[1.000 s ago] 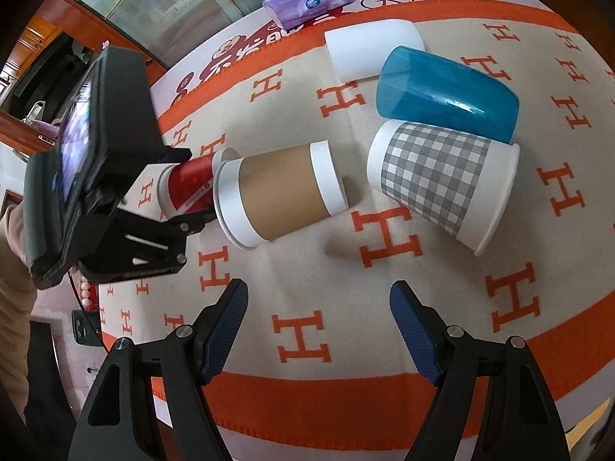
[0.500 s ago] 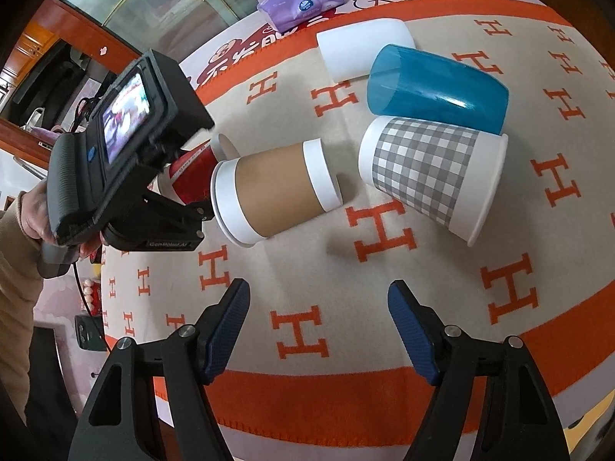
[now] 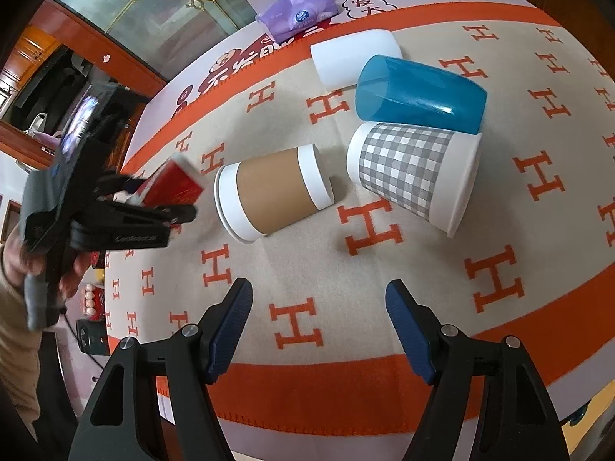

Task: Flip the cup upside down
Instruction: 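Lift the red cup with the left tool and rotate it upright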

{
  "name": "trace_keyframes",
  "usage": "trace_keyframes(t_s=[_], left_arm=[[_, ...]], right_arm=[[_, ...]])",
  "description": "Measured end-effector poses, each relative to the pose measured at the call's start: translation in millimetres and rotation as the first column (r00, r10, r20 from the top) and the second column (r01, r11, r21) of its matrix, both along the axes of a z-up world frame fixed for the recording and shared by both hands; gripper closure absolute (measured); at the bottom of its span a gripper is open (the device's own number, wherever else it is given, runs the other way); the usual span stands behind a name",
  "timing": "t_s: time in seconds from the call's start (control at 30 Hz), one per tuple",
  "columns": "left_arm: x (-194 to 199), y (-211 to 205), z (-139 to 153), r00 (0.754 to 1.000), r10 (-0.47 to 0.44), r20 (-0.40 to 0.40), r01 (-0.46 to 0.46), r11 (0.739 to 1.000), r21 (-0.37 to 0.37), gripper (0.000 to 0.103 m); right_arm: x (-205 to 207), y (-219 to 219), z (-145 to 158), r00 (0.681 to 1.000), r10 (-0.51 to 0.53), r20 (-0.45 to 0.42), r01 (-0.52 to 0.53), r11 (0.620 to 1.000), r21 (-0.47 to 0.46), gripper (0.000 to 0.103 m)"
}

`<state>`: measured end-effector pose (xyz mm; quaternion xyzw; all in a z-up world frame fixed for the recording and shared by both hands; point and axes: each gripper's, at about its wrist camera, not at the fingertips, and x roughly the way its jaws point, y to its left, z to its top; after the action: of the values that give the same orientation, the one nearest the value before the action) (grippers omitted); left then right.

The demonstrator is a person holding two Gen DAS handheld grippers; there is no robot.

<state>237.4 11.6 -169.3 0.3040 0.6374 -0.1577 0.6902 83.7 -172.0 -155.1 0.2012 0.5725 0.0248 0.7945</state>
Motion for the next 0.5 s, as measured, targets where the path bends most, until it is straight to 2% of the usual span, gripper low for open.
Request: trace_keyframes(t_s=[0.13,0.23,0.37,0.5], left_arm=[[-31.0,9.3,22.4,0.993,0.116,-0.007,-0.116,0.99,-0.084,0.043],[-59.2,11.0,31.5,0.979,0.199,-0.04,-0.203,0.967,-0.155,0.043],[-98.7,3.6,34.9,0.958,0.276,-0.077,-0.287,0.921,-0.262,0.043],[-122.6,-6.9,17.9,0.92,0.361,-0.151,-0.391,0.855,-0.34,0.043]], right_arm=[[-8.8,-2.9,4.1,1.0,0.001,0.005,-0.001,1.0,-0.007,0.03],[-16.1,-7.0,3.5,1.0,-0.002,0.0,0.002,1.0,-0.013,0.03],[-28.0,-14.2,2.6,1.0,-0.012,-0.006,0.012,1.0,-0.024,0.03],[-38.8,-24.5,-3.5,1.0,-0.025,-0.017,0.024,0.999,-0.038,0.03]])
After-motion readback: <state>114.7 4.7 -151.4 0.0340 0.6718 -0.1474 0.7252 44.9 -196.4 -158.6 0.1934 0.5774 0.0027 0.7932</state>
